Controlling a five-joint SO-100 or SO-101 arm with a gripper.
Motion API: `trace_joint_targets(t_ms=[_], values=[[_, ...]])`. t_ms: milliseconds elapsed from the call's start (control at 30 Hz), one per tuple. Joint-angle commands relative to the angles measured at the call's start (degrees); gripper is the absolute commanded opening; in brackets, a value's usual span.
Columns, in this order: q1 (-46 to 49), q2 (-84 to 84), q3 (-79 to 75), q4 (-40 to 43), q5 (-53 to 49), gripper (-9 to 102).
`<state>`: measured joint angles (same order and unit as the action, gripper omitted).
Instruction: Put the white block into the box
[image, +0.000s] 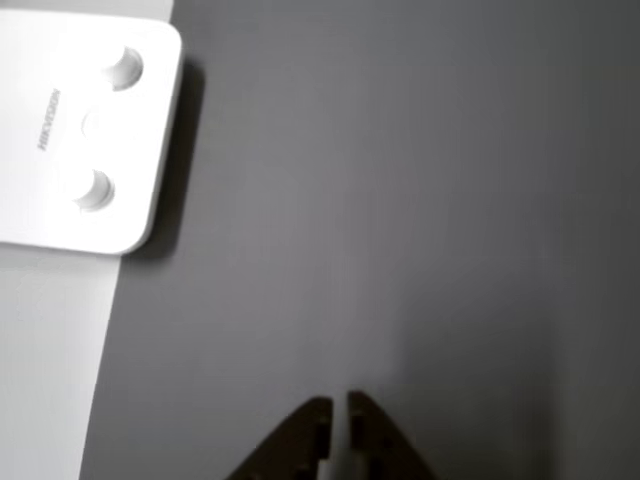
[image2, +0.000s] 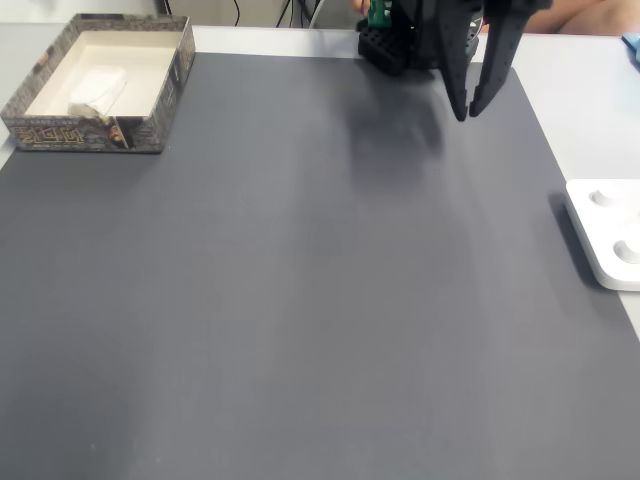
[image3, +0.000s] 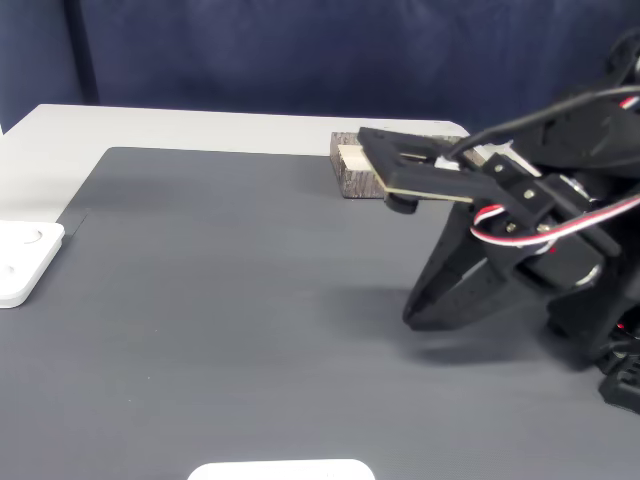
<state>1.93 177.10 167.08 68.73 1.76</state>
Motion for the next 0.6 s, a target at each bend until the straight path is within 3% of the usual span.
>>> trace_joint_targets(t_ms=[0, 567], values=[[-0.35, 4.22, 0.79, -0.97, -0.62, -2], [-0.79, 12.57, 8.26, -3.52, -1.58, -2]])
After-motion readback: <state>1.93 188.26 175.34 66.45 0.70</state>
